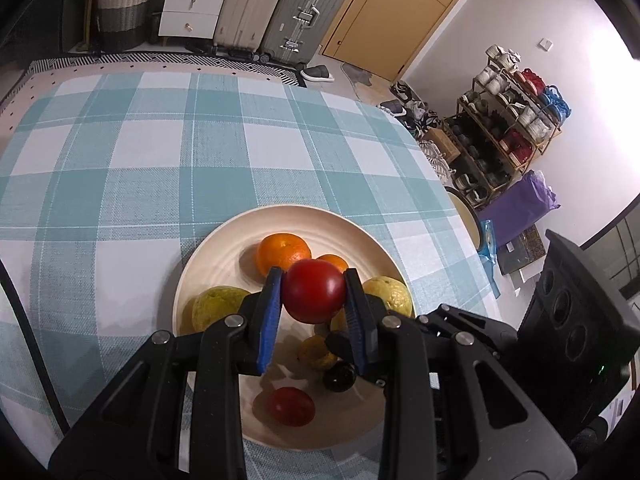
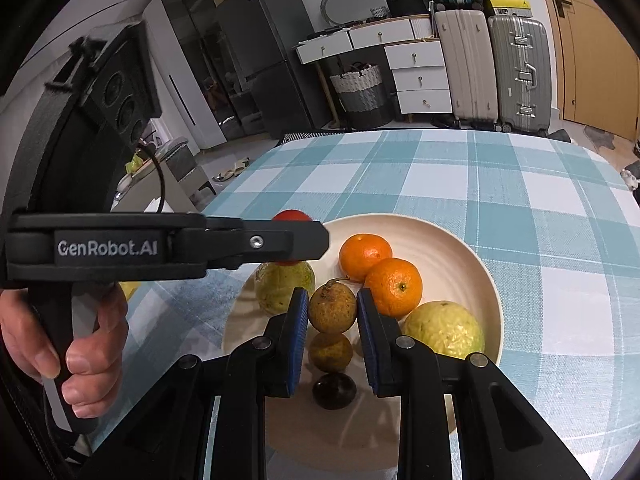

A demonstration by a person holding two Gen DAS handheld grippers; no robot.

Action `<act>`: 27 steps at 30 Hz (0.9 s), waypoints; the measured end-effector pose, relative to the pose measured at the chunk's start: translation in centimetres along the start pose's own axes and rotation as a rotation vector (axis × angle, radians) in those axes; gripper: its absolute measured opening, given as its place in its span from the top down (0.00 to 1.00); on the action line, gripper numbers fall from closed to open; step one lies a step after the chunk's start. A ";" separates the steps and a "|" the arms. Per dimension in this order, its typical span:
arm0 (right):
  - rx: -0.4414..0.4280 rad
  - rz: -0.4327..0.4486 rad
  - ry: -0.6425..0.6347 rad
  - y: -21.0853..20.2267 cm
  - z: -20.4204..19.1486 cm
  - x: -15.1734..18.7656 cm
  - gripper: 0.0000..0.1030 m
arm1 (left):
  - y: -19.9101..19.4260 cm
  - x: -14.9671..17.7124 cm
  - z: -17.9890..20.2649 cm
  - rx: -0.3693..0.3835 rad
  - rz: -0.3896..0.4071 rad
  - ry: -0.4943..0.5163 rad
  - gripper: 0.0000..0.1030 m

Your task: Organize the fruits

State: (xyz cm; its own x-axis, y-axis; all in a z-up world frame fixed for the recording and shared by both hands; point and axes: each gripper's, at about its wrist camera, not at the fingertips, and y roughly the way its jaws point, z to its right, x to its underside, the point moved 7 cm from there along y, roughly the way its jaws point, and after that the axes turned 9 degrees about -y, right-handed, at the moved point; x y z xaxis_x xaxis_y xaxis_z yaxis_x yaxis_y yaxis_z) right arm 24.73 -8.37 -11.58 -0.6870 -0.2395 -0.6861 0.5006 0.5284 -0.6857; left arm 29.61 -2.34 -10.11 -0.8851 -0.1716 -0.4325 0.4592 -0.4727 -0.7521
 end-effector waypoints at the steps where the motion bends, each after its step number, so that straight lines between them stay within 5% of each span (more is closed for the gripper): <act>1: -0.006 -0.005 -0.004 0.2 -0.1 0.1 0.76 | 0.1 0.0 0.0 -0.001 -0.002 -0.001 0.74; 17: 0.015 0.002 0.012 0.3 0.5 0.0 0.72 | 0.7 -0.2 0.3 0.004 -0.011 -0.010 0.74; 20: 0.020 0.019 0.012 -0.3 0.5 0.0 0.62 | 0.4 -0.3 0.4 0.007 -0.003 -0.005 0.60; 21: 0.024 0.028 0.013 -0.6 0.5 -0.1 0.51 | 0.3 -0.4 0.4 0.006 0.000 -0.006 0.54; 27: 0.041 0.058 0.013 -2.4 0.5 0.2 0.49 | -1.3 -0.4 0.9 0.008 0.029 -0.010 0.48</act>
State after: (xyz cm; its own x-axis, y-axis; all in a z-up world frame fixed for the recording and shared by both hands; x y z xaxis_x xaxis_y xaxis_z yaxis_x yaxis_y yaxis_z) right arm 23.61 -10.07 -10.19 -0.6629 -0.1993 -0.7217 0.5606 0.5069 -0.6548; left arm 29.35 -2.43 -8.53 -0.8721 -0.1943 -0.4491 0.4843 -0.4743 -0.7352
